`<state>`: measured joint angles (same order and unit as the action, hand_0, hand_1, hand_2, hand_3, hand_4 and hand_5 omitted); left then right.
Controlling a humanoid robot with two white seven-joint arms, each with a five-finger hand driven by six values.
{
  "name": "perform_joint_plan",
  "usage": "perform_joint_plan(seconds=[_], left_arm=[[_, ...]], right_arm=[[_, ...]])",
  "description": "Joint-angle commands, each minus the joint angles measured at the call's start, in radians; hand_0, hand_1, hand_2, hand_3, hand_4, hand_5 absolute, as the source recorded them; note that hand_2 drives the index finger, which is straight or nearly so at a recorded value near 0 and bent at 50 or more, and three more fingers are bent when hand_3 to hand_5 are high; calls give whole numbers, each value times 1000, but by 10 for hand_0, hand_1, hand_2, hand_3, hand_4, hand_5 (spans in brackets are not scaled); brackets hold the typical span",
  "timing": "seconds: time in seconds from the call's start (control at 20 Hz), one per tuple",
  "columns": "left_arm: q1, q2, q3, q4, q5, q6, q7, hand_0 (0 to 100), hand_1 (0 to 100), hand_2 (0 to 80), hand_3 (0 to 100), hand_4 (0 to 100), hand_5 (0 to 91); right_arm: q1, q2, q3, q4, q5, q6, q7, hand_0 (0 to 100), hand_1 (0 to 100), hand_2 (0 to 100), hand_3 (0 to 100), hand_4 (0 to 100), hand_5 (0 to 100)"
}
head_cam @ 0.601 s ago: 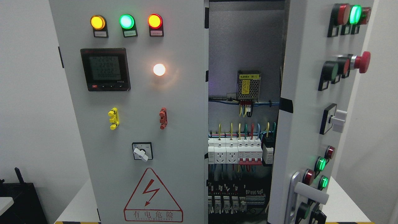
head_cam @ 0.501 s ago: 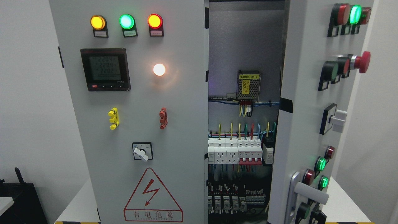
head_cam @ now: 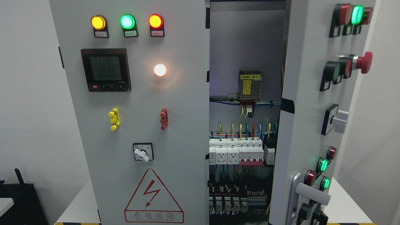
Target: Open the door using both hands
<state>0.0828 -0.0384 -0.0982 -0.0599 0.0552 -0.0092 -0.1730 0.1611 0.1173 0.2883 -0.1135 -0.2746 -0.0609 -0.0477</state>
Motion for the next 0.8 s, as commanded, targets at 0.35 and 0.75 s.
perform_joint_plan(seconds=[0.35, 0.75], left_arm=[[0, 0, 0, 0, 0, 0, 0, 0, 0, 0, 0, 30, 0], [-2, 0, 0, -1, 0, 0, -2, 0, 0, 0, 0, 30, 0]], right_arm=[[0, -1, 0, 0, 0, 0, 0, 0, 0, 0, 0, 0, 0], [0, 1, 0, 0, 0, 0, 0, 0, 0, 0, 0, 0, 0]])
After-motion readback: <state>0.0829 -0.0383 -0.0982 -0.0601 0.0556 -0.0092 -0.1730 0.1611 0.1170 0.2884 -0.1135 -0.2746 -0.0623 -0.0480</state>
